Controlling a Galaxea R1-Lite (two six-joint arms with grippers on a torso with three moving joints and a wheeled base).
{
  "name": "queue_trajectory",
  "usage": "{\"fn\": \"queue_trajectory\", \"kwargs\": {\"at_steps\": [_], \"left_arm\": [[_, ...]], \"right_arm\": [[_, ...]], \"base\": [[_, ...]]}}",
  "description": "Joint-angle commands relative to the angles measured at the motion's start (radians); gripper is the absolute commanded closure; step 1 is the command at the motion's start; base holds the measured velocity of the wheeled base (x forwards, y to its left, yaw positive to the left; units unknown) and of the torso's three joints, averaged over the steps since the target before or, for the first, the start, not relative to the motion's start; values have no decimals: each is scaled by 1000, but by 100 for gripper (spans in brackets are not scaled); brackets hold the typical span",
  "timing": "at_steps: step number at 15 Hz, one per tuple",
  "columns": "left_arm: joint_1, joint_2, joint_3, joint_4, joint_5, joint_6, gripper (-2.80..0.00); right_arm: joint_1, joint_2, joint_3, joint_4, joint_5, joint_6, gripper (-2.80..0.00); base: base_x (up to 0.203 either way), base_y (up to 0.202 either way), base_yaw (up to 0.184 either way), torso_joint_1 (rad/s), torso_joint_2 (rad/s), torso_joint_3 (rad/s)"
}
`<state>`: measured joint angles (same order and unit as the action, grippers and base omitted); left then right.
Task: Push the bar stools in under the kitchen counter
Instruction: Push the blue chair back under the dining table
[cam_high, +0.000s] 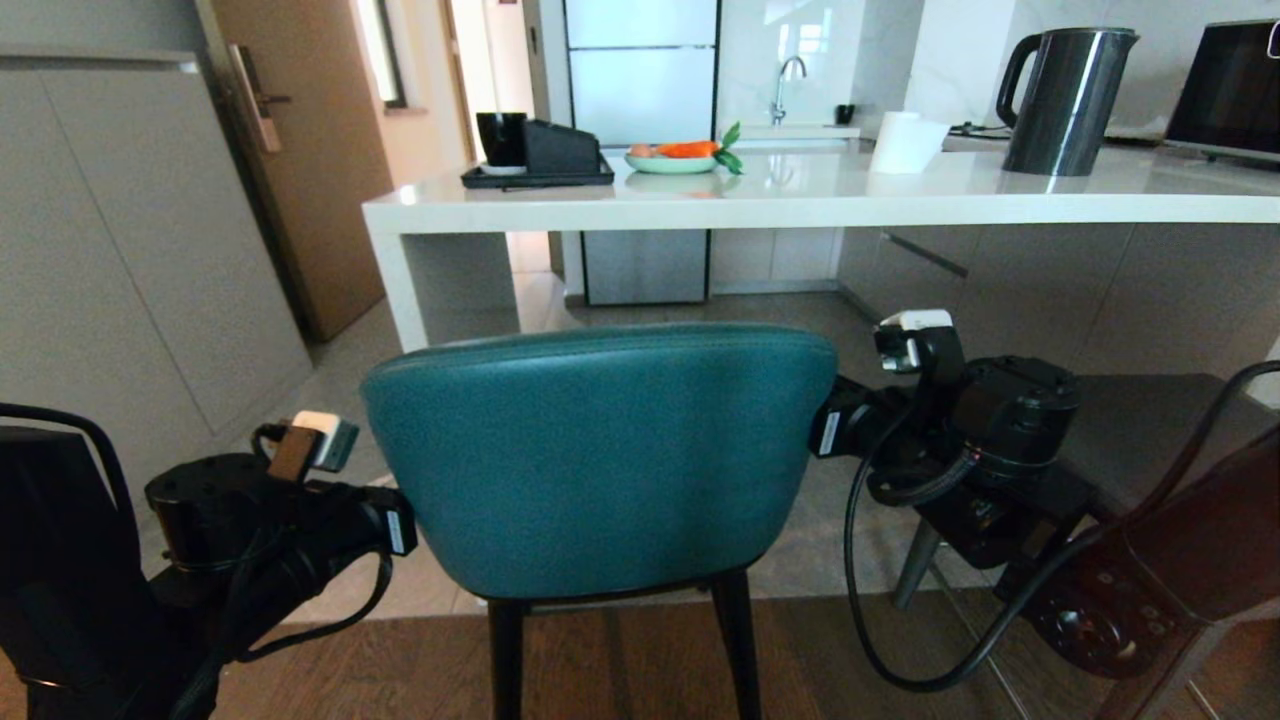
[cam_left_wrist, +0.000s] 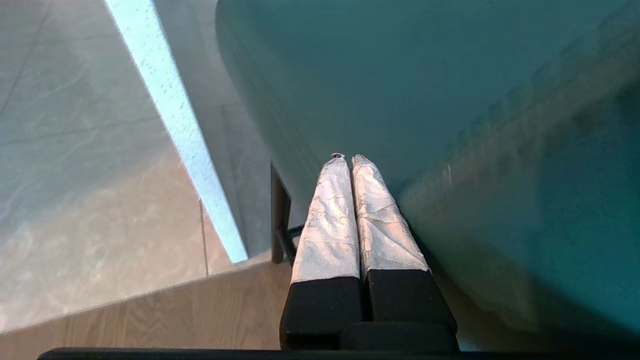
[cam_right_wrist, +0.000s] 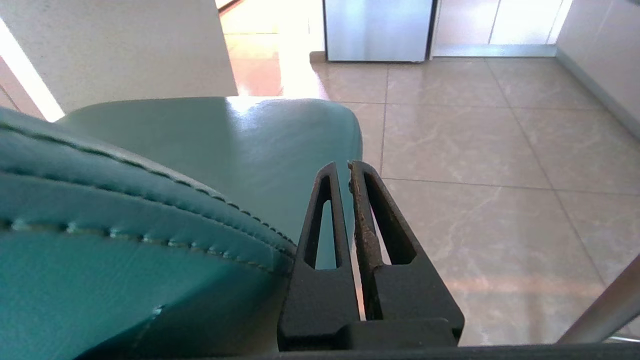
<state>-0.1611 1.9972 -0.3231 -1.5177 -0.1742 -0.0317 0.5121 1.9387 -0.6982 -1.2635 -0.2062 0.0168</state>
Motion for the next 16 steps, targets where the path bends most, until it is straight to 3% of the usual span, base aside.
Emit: {"fn": "queue_trajectory", "kwargs": {"at_steps": [1, 7, 16], "left_arm": [[0, 9, -37, -12, -2, -2, 0], [-4, 127, -218, -12, -2, 1, 0], [-8, 67, -151, -12, -1, 2, 0]], "right_arm": [[-6, 2, 60, -23, 0, 2, 0], [-6, 23, 79, -54, -1, 2, 0], [-26, 46, 78, -69, 1, 2, 0]], "base": [[0, 0, 0, 0, 0, 0], [0, 0, 0, 0, 0, 0], [0, 0, 0, 0, 0, 0]]}}
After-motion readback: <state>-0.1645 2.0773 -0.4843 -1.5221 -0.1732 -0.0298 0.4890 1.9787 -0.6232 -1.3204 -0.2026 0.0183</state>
